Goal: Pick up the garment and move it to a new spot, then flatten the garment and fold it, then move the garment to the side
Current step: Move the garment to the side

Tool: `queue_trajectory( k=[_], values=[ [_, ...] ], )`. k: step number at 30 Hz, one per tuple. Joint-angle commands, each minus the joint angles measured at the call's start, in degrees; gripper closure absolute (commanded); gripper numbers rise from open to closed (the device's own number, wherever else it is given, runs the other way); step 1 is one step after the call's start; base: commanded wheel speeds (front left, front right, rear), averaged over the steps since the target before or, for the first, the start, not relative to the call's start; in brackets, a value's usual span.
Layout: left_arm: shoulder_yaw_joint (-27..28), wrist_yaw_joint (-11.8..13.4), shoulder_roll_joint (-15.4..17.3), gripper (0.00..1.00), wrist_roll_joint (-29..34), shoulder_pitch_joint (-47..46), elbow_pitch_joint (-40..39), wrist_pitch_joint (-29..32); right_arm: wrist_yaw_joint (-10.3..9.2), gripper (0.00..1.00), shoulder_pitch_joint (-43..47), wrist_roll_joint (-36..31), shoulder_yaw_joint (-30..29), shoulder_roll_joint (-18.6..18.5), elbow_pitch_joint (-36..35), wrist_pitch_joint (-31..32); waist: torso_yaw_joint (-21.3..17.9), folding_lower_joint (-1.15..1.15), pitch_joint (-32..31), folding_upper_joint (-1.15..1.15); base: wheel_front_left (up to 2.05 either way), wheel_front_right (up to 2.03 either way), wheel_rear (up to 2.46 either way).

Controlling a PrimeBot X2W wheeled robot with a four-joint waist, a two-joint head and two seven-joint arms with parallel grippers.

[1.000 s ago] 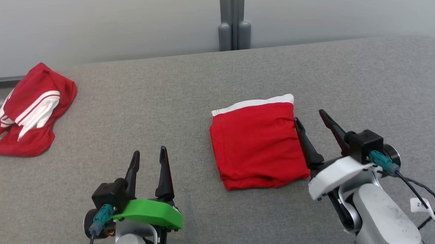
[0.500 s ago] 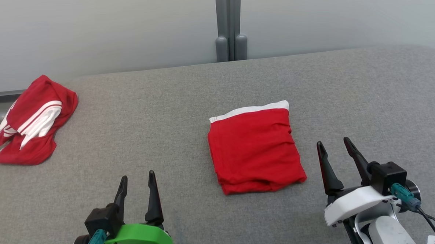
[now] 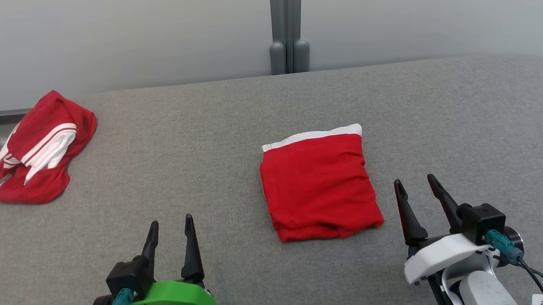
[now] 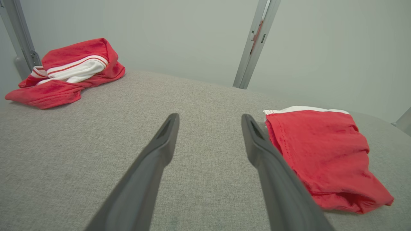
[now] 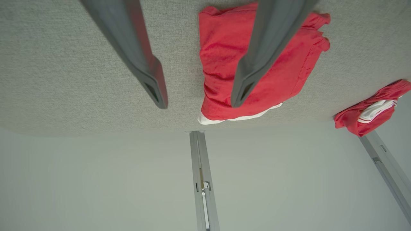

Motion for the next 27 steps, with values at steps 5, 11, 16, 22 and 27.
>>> queue_trajectory(
  k=[5,11,16,22,27],
  values=[
    [-0.4,0.2,0.0,0.0,-0.6,-0.7,-0.2,0.0,-0.06,0.0,-2.7,-1.0,-1.4,-0.1,1.3,0.2,0.6,0.0,0.8,0.0,0.0,0.0,0.0],
    [-1.4,0.0,0.0,0.0,-0.9,-2.5,-0.4,0.0,-0.06,0.0,-9.4,-2.7,-3.2,-0.1,2.9,6.6,2.1,0.0,3.0,0.0,0.0,0.0,0.0],
    [-2.3,0.1,0.1,0.0,-1.3,-3.8,-0.7,0.0,-0.06,0.0,-15.1,-1.0,-3.6,-1.9,4.7,13.3,4.5,0.0,5.3,0.0,0.0,0.0,0.0],
    [-3.0,0.5,0.1,0.0,-1.8,-5.1,-1.3,0.0,-0.06,0.0,-18.4,3.5,-0.4,-5.2,8.6,21.6,7.7,0.0,8.1,0.0,0.0,0.0,0.0],
    [-3.2,0.8,0.1,0.0,-2.0,-5.8,-1.9,0.0,-0.06,0.0,-18.6,6.9,2.5,-7.4,12.1,27.1,9.9,0.0,10.1,0.0,0.0,0.0,0.0]
  ],
)
